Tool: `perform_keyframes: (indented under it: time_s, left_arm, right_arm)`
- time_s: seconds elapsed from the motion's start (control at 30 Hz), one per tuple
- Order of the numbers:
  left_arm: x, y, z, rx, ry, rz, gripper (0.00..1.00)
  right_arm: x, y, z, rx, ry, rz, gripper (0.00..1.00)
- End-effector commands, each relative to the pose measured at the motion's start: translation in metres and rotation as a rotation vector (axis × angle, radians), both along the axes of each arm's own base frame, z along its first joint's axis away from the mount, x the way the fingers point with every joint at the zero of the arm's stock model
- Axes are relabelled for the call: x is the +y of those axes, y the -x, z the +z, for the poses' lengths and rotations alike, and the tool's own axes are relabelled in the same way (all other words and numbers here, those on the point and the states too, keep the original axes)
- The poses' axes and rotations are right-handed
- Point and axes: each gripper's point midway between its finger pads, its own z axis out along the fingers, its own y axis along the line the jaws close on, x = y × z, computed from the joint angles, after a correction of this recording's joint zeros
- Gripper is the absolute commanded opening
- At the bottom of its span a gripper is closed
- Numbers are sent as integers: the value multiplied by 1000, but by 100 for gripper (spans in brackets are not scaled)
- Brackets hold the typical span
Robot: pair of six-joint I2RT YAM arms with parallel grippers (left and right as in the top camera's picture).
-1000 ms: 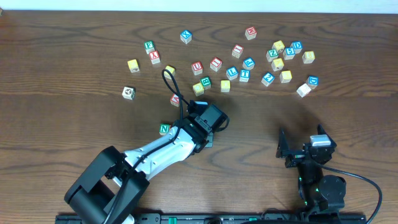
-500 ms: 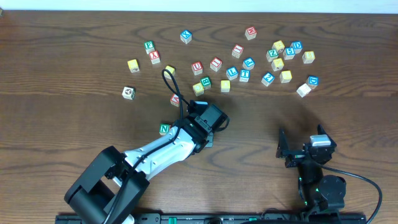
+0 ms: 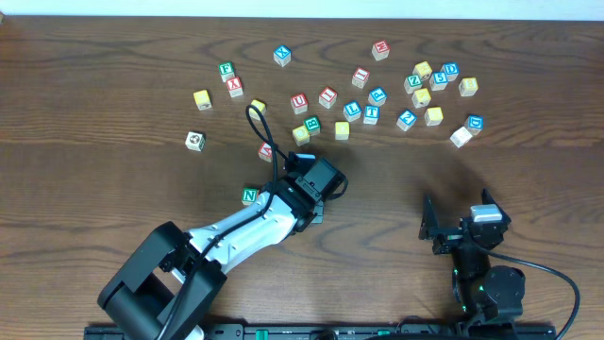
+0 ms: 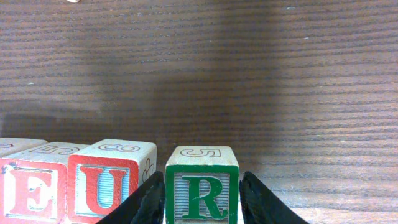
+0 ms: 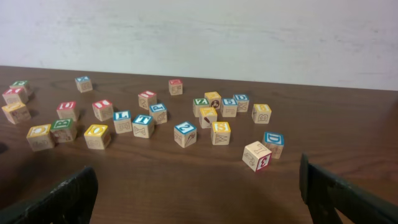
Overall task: Spell out NEURIPS
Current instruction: 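Open the left gripper and lift away from the R block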
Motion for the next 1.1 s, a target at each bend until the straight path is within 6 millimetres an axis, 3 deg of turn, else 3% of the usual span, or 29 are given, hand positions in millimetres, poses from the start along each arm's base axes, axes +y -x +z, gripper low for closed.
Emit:
perform_keyframes:
  time_s: [0.0, 1.07]
  left_arm:
    - [-1, -6, 12, -34, 4, -10, 38]
    - [0, -5, 75, -142, 104, -15, 39]
  right_arm:
    - [-1, 0, -2, 7, -7, -4, 99]
    - [-1, 0, -2, 7, -7, -4, 99]
